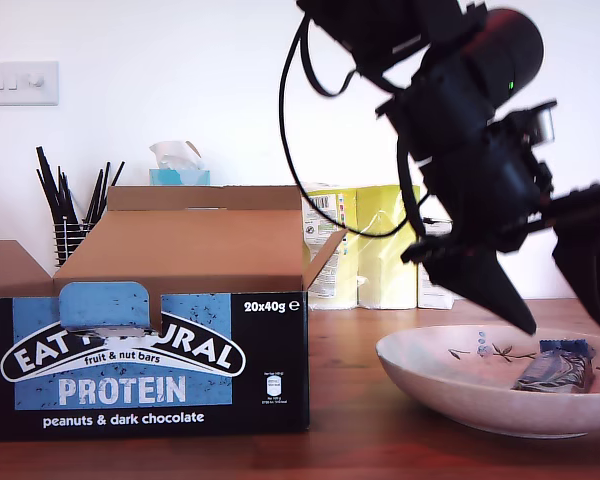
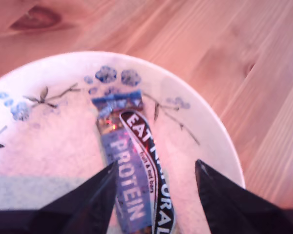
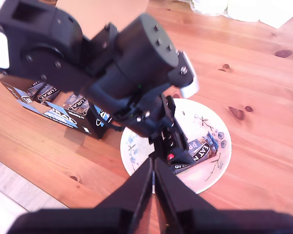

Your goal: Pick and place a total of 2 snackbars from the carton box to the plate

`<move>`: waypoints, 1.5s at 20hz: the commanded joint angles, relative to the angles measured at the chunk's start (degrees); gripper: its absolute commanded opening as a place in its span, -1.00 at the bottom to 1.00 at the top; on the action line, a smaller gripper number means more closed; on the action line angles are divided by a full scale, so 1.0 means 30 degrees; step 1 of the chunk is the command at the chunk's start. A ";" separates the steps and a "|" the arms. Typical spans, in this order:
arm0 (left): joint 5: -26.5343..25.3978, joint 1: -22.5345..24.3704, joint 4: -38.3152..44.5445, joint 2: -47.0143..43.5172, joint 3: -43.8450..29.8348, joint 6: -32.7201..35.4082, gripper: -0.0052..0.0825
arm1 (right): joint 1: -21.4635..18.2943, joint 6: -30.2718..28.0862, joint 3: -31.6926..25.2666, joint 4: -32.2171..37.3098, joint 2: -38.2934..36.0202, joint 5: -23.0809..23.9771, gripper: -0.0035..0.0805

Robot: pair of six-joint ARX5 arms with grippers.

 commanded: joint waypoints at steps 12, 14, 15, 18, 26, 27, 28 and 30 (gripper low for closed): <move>-0.2382 0.0240 -0.9202 -0.1173 0.6892 0.1173 -0.93 | 0.0080 -0.1049 0.0168 0.0466 0.0882 -0.1545 -0.95; -0.3060 0.0393 -0.9683 -0.1574 0.6659 0.1209 -0.93 | 0.0080 -0.1071 0.0168 0.0903 0.0874 -0.1530 -0.95; -0.3089 0.0466 -0.9734 -0.1756 0.6484 0.1326 -0.93 | 0.0080 -0.1093 0.0168 0.1042 0.0874 -0.1515 -0.95; -0.3060 0.0743 -0.9508 -0.2535 0.5829 0.1909 -0.93 | 0.0080 -0.1151 0.0168 0.1078 0.0874 -0.1508 -0.95; -0.1705 0.2040 -0.2834 -0.7912 -0.2419 0.2302 -0.93 | 0.0080 -0.1457 0.0168 0.1042 0.0874 -0.1494 -0.95; -0.1705 0.2324 -0.2055 -0.8859 -0.3636 0.2302 -0.93 | 0.0080 -0.1464 0.0168 0.1064 0.0874 -0.1501 -0.95; -0.1668 0.2637 -0.1428 -0.9741 -0.4743 0.2302 -0.93 | 0.0080 -0.1472 0.0168 0.1122 0.0874 -0.1508 -0.95; -0.1479 0.3279 -0.0189 -1.1519 -0.6943 0.2302 -0.93 | 0.0080 -0.1479 0.0168 0.1326 0.0874 -0.1596 -0.95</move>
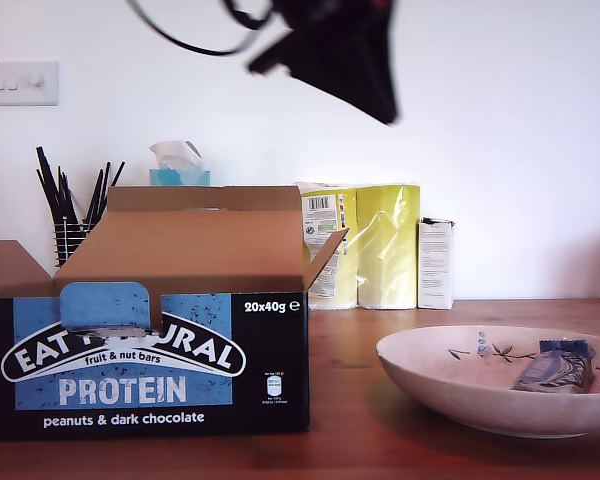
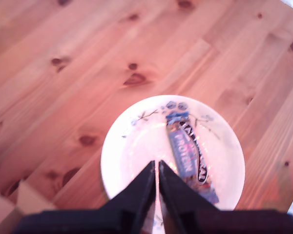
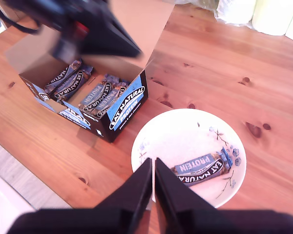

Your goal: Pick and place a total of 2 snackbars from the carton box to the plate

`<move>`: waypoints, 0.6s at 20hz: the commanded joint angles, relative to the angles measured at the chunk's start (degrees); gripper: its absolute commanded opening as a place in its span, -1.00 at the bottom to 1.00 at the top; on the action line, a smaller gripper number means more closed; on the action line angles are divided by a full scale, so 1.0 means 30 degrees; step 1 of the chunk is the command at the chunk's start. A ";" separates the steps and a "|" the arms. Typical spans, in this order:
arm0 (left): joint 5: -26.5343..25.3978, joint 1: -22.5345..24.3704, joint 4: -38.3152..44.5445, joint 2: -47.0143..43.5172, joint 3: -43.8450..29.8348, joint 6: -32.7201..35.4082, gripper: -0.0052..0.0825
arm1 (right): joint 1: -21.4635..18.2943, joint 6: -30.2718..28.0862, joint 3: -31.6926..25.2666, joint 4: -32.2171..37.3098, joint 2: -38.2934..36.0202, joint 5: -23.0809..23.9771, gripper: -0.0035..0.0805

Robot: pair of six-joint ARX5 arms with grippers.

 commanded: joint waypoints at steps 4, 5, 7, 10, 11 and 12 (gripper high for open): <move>0.0219 0.1115 0.1188 -0.3286 -0.4175 0.0073 -0.93 | 0.0080 0.0044 0.0168 0.0321 0.0044 -0.1078 -0.95; 0.0219 0.1341 0.1122 -0.3774 -0.4911 0.0073 -0.93 | 0.0087 0.0066 0.0168 0.0291 0.0109 -0.1479 -0.95; 0.0219 0.1807 0.1107 -0.4641 -0.6113 0.0066 -0.93 | 0.0087 0.0372 0.0168 0.0328 0.0270 -0.2747 -0.95; 0.0219 0.2477 0.0882 -0.5268 -0.7060 0.0073 -0.93 | 0.0109 0.0452 0.0168 0.0393 0.0277 -0.3920 -0.95; 0.0219 0.2732 0.0648 -0.5289 -0.7133 0.0073 -0.93 | 0.0109 0.0452 0.0168 0.0393 0.0277 -0.4291 -0.95; 0.0226 0.2943 0.0430 -0.5289 -0.7133 0.0095 -0.93 | 0.0146 0.0444 0.0168 0.0437 0.0277 -0.4546 -0.95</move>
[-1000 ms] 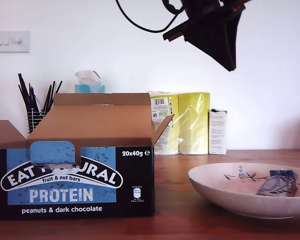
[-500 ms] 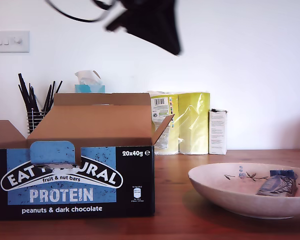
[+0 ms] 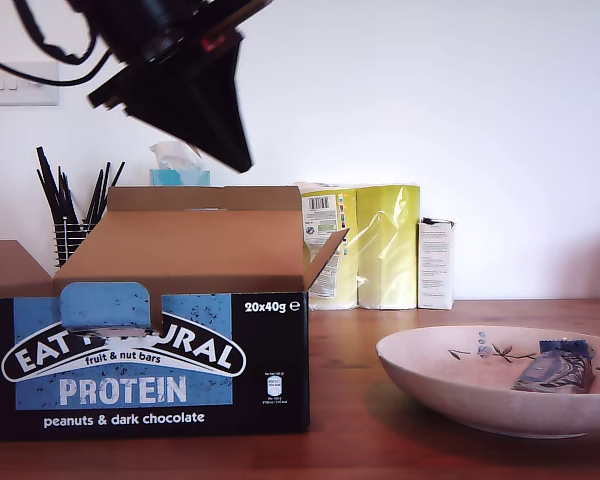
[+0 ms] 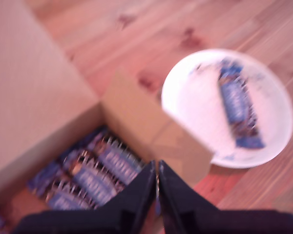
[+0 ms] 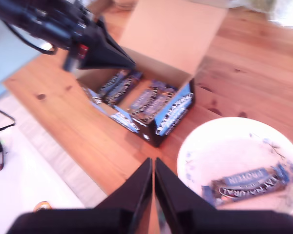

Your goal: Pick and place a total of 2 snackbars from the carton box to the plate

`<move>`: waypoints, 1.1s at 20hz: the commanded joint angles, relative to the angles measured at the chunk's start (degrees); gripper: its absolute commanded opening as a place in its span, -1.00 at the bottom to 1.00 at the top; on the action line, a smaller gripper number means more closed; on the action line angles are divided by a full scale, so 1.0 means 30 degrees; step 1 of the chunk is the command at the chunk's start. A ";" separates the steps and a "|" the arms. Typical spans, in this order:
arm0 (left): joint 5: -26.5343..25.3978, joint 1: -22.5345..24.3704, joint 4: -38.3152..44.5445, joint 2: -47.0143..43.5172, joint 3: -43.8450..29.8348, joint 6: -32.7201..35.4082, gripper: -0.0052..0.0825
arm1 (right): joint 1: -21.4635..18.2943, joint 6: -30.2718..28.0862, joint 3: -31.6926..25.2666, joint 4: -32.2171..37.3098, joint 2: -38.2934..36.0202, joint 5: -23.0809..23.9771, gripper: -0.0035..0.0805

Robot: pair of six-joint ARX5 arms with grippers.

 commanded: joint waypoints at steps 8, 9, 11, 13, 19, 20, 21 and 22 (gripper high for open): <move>0.0000 0.0619 -0.0612 -0.0423 -0.0211 0.0729 -0.93 | 0.0539 -0.0153 0.0168 0.0794 -0.0022 0.1770 -0.95; 0.0000 0.0619 -0.1064 -0.0423 -0.0211 0.0729 -0.93 | 0.0539 -0.0211 0.0168 0.0845 -0.0022 0.1770 -0.95; 0.0000 0.0619 -0.1931 -0.0423 -0.0211 0.0539 -0.93 | 0.0539 -0.0248 0.0168 0.0911 -0.0022 0.1770 -0.95; -0.0087 0.0627 -0.2477 -0.0423 -0.0211 -0.0109 -0.93 | 0.0539 -0.0299 0.0168 0.0903 -0.0022 0.1763 -0.95; -0.0146 0.1042 -0.3694 -0.0423 -0.0204 -0.2339 -0.73 | 0.0539 -0.0517 0.0168 0.0940 -0.0022 0.1741 -0.95; -0.0270 0.1049 -0.3891 -0.0415 -0.0204 -0.2659 -0.58 | 0.0539 -0.0525 0.0168 0.0940 -0.0022 0.1741 -0.95; -0.0539 0.1107 -0.4102 -0.0393 -0.0204 -0.3053 -0.39 | 0.0539 -0.0517 0.0168 0.0918 -0.0022 0.1763 -0.95; -0.0743 0.1158 -0.4335 -0.0372 -0.0204 -0.3242 -0.20 | 0.0539 -0.0517 0.0168 0.0896 -0.0022 0.1770 -0.95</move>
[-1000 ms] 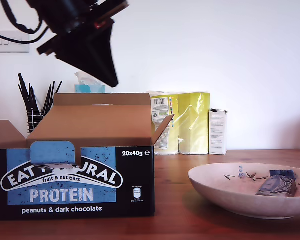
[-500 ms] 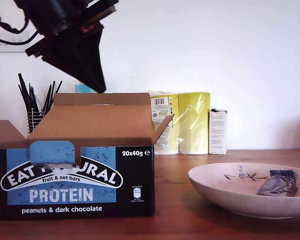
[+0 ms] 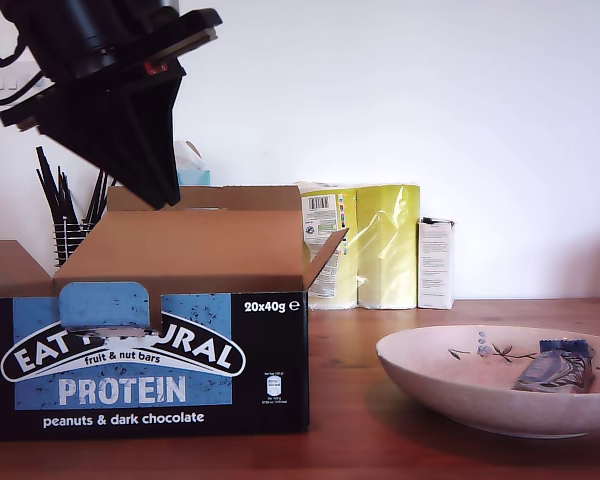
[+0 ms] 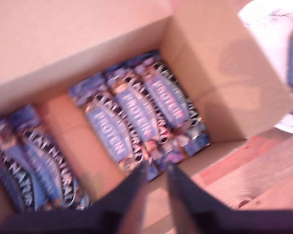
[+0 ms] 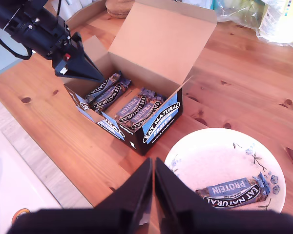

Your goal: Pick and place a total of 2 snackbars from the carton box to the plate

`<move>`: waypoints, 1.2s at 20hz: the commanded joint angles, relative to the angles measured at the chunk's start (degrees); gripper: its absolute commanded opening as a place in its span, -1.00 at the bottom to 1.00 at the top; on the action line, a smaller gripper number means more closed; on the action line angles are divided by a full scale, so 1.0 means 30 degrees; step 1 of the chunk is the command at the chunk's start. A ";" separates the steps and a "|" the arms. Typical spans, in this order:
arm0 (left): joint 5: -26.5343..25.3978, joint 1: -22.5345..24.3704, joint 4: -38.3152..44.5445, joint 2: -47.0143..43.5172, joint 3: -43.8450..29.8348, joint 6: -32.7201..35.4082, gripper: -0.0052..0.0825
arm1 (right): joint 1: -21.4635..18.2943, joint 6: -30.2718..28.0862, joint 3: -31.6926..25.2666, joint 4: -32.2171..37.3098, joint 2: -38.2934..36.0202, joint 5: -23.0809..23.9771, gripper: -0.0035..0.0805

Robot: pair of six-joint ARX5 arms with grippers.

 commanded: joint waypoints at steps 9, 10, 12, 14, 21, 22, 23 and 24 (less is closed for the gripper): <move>-0.0452 0.0678 -0.0845 -0.0109 -0.0204 -0.0576 0.22 | 0.0051 0.0029 0.0204 -0.1858 -0.0073 0.0699 -0.95; -0.0437 0.0787 -0.0838 0.0015 -0.0204 -0.0576 0.22 | 0.0051 0.0036 0.0226 -0.1974 -0.0073 0.0758 -0.95; -0.0423 0.0940 -0.1078 0.0408 -0.0204 -0.0568 0.22 | 0.0051 0.0036 0.0277 -0.2543 -0.0073 0.0998 -0.95; -0.0415 0.0962 -0.1042 0.0976 -0.0204 -0.0561 0.22 | 0.0051 0.0036 0.0299 -0.3271 -0.0073 0.1020 -0.95; -0.0240 0.0969 0.0823 0.3614 -0.0204 -0.0597 0.22 | 0.0051 0.0029 0.0299 -0.3869 -0.0073 0.1027 -0.95; -0.0117 0.1020 0.1188 0.4102 -0.0204 -0.0627 0.22 | 0.0051 0.0029 0.0299 -0.3920 -0.0073 0.1027 -0.95; -0.0036 0.1042 0.1661 0.4619 -0.0204 -0.0634 0.22 | 0.0051 0.0029 0.0299 -0.3912 -0.0073 0.1027 -0.95; -0.0007 0.1035 0.2120 0.5107 -0.0204 -0.0743 0.22 | 0.0051 0.0029 0.0299 -0.3912 -0.0073 0.1027 -0.95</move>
